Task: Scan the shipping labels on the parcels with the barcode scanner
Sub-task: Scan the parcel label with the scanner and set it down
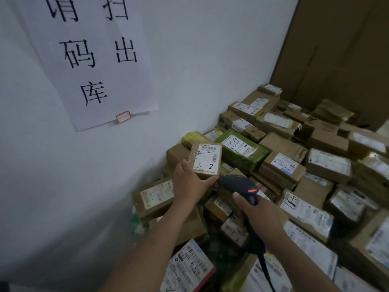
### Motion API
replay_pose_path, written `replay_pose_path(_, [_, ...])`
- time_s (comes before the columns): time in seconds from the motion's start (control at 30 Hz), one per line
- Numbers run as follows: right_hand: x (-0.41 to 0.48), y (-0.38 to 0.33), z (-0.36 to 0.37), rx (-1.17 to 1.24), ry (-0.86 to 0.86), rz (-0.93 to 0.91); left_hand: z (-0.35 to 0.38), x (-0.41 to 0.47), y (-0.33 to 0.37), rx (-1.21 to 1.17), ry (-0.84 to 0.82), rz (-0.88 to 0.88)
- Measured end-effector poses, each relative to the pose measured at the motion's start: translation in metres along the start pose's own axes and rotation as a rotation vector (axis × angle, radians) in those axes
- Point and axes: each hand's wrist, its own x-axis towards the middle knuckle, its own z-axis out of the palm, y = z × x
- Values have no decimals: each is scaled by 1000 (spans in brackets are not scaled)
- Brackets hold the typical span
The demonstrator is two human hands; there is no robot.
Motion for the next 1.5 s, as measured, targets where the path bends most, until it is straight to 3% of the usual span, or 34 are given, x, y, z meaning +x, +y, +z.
replay_pose_path(0.33, [0, 12, -21, 136, 35, 54, 14, 5, 15, -207, 28, -172])
replay_pose_path(0.53, [-6, 5, -19, 126, -27, 25, -19, -2, -35, -284, 286, -309])
replay_pose_path(0.77, [-9, 1, -8, 21, -136, -13, -37, -10, -86, -157, 171, -452])
replay_pose_path(1.0, [-15, -2, -7, -19, -153, -34, -39, -9, -99, 14, 30, -378])
replay_pose_path(1.3, [-46, -2, -30, -24, -140, -78, -53, -39, -62, 85, 53, -255])
replay_pose_path(1.5, [-85, 3, -74, 7, -178, -160, -60, -119, -7, 216, 88, -100])
